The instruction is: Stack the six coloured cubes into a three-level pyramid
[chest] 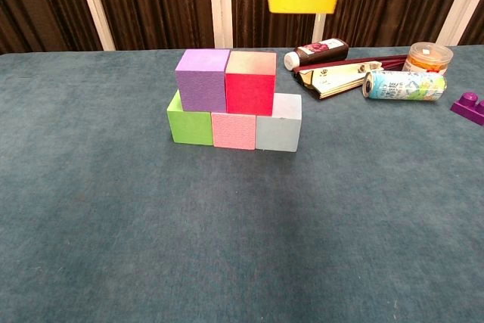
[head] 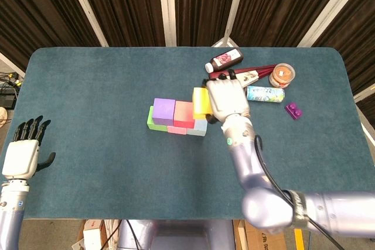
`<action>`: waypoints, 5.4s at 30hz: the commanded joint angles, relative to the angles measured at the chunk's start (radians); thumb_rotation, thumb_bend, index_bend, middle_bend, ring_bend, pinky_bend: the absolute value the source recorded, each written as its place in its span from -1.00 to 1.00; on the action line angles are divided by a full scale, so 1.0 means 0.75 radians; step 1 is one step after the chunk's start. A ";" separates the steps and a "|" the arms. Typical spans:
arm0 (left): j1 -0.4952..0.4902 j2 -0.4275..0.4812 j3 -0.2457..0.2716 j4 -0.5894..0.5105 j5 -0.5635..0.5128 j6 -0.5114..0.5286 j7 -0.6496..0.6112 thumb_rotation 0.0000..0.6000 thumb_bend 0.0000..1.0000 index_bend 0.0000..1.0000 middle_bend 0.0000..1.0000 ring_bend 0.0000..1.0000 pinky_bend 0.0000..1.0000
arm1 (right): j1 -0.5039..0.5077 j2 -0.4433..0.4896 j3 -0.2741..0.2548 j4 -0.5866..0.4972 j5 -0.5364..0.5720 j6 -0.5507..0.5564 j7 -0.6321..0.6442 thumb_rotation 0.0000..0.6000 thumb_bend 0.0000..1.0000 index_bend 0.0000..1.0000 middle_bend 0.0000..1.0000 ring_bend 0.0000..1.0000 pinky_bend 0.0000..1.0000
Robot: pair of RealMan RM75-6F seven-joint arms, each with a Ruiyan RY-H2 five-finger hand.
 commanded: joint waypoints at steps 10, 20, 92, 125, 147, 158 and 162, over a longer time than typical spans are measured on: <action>0.002 0.002 -0.006 -0.001 -0.014 0.005 0.001 1.00 -0.27 -0.78 -0.97 -1.00 -1.00 | 0.061 -0.149 -0.086 0.205 -0.057 -0.081 0.024 1.00 -0.43 -0.34 -0.33 -0.66 -1.00; 0.000 -0.013 -0.020 0.007 -0.047 0.011 0.034 1.00 -0.27 -0.78 -0.97 -1.00 -1.00 | 0.135 -0.235 -0.086 0.370 -0.006 -0.109 0.008 1.00 -0.43 -0.34 -0.33 -0.65 -1.00; -0.011 0.004 -0.036 0.014 -0.110 -0.012 0.012 1.00 -0.27 -0.77 -0.99 -1.00 -1.00 | 0.282 -0.650 0.051 0.763 0.054 -0.003 -0.244 1.00 -0.43 -0.34 -0.33 -0.63 -1.00; -0.012 -0.006 -0.039 0.018 -0.120 -0.004 0.027 1.00 -0.27 -0.76 -0.99 -1.00 -1.00 | 0.253 -0.668 0.099 0.775 0.071 0.020 -0.303 1.00 -0.43 -0.34 -0.33 -0.63 -1.00; -0.014 -0.011 -0.043 0.019 -0.132 -0.003 0.041 1.00 -0.27 -0.76 -0.99 -1.00 -1.00 | 0.248 -0.682 0.124 0.788 0.063 0.034 -0.322 1.00 -0.43 -0.46 -0.50 -0.81 -1.00; -0.014 -0.012 -0.043 0.018 -0.135 -0.001 0.047 1.00 -0.27 -0.76 -1.00 -1.00 -1.00 | 0.248 -0.682 0.137 0.781 0.087 0.039 -0.349 1.00 -0.43 -0.55 -0.61 -0.92 -1.00; -0.014 -0.013 -0.042 0.018 -0.138 -0.002 0.051 1.00 -0.27 -0.76 -1.00 -1.00 -1.00 | 0.248 -0.682 0.144 0.779 0.095 0.039 -0.359 1.00 -0.43 -0.65 -0.66 -0.95 -1.00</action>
